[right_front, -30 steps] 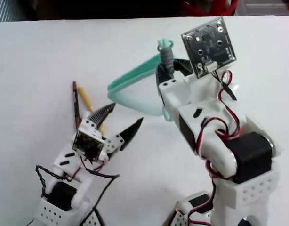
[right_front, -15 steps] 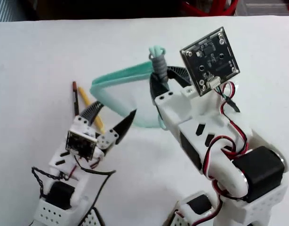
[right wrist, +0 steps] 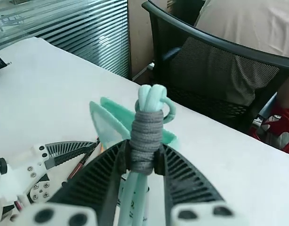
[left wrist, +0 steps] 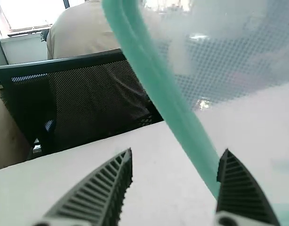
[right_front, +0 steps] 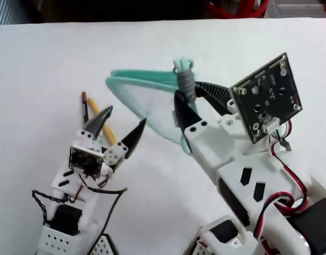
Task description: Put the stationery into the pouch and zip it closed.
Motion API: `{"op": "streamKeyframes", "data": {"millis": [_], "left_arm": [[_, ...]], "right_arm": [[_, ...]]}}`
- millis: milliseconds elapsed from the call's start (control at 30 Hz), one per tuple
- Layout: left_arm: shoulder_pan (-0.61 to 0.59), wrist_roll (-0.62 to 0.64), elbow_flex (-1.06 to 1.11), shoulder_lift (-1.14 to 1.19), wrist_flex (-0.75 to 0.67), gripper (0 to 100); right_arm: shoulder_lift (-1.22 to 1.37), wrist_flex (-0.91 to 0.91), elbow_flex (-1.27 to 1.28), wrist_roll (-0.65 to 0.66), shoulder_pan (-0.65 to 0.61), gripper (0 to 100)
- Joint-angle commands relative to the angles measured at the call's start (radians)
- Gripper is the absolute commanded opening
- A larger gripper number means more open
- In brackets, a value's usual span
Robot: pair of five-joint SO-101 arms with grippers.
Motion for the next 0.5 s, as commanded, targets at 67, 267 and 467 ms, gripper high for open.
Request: {"op": "streamKeyframes", "data": {"millis": [67,267,467], "left_arm": [[0.012,0.068,-0.048,-0.004,-0.023,29],[0.012,0.068,-0.075,-0.004,-0.026,29],[0.007,0.069,-0.051,-0.004,0.008,29]], "right_arm": [[-0.004,0.002,-0.032,0.032,-0.081,1.9],[-0.004,0.004,-0.037,0.115,-0.147,1.9],[0.05,-0.038,-0.003,0.152,-0.036,1.9]]}}
